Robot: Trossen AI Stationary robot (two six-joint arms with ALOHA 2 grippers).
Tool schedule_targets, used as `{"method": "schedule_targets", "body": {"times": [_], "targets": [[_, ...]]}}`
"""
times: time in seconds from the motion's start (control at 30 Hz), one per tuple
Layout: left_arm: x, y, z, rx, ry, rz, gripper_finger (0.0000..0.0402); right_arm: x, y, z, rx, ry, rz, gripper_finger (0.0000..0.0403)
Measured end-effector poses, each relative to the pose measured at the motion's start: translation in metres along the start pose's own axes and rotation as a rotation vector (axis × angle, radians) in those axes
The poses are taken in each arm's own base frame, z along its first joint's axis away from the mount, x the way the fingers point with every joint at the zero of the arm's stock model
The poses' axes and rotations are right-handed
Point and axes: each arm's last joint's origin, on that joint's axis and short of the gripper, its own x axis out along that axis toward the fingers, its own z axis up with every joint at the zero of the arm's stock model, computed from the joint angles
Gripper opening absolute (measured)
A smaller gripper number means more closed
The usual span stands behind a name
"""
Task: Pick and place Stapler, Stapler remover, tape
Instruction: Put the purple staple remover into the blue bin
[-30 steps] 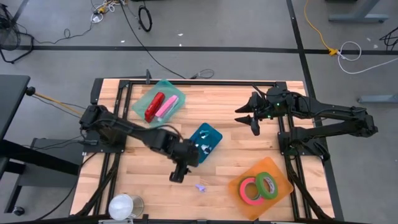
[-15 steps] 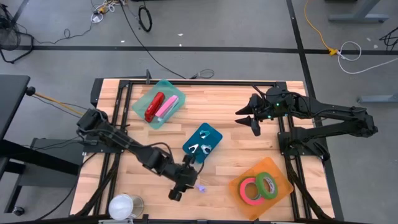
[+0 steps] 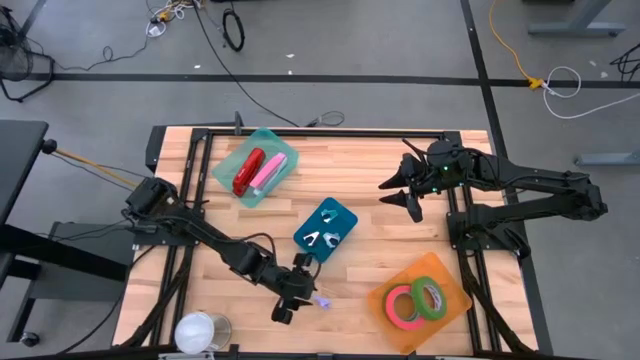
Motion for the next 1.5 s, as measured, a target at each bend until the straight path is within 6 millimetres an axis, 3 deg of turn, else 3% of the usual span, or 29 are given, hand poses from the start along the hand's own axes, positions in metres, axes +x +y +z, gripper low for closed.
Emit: {"method": "schedule_targets", "body": {"times": [0.33,0.7,1.5], "targets": [[0.008,0.008,-0.019,0.025,-0.066,-0.015,0.0181,0.0,0.0,0.0,0.002,0.004,-0.008,0.0192],[0.043,0.015,-0.038,0.009,-0.058,-0.069,0.0181,0.0,0.0,0.0,0.027,0.003,-0.008,0.0192],[0.061,0.016,-0.049,0.007,-0.051,-0.1,0.0181,0.0,-0.001,0.0,0.023,-0.001,-0.045,0.0192]]}}
